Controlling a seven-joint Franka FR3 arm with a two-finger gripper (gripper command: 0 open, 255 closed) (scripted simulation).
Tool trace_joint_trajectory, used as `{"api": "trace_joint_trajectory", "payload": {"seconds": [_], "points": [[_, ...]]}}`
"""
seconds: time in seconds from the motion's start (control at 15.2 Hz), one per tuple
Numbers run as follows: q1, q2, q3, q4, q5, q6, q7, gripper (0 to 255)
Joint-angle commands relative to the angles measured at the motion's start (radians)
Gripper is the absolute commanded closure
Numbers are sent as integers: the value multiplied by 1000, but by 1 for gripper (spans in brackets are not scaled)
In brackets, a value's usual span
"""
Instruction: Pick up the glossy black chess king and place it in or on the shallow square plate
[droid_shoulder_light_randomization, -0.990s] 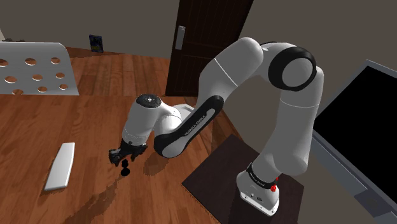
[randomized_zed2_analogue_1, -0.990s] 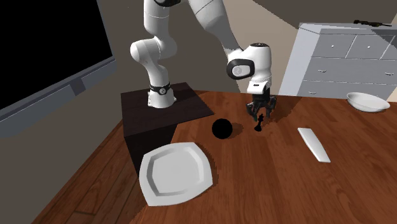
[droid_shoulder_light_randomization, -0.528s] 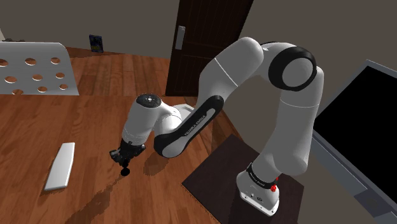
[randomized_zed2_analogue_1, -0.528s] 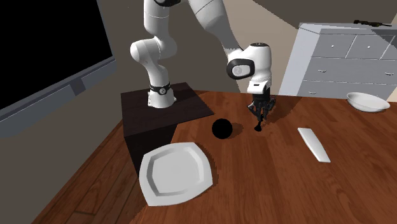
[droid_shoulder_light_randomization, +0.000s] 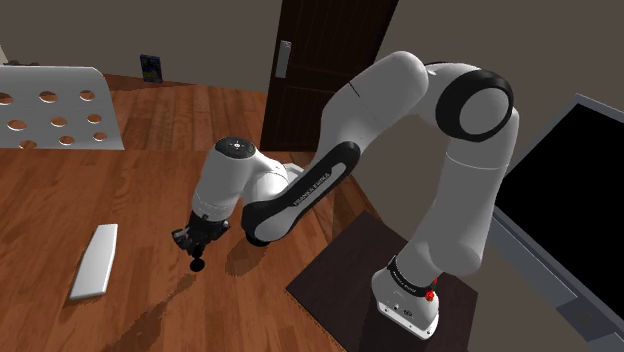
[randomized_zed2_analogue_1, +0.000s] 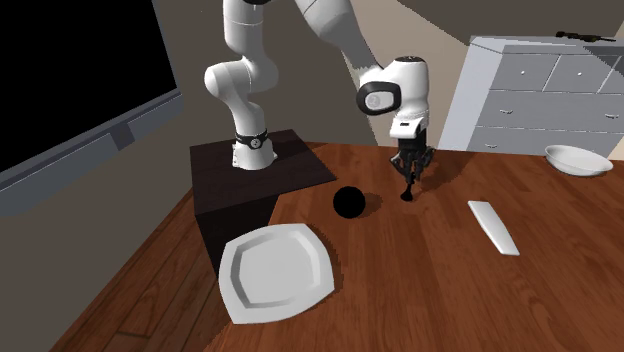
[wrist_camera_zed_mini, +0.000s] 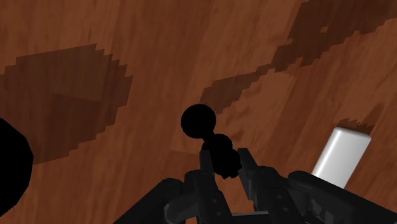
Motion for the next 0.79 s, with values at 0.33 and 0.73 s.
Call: {"api": "trace_joint_trajectory", "payload": {"seconds": [0.33,0.73], "points": [[-42,-75,53,8,78,-77,-55,255],[-90,-149,87,-6,158,-127,-131,255]]}}
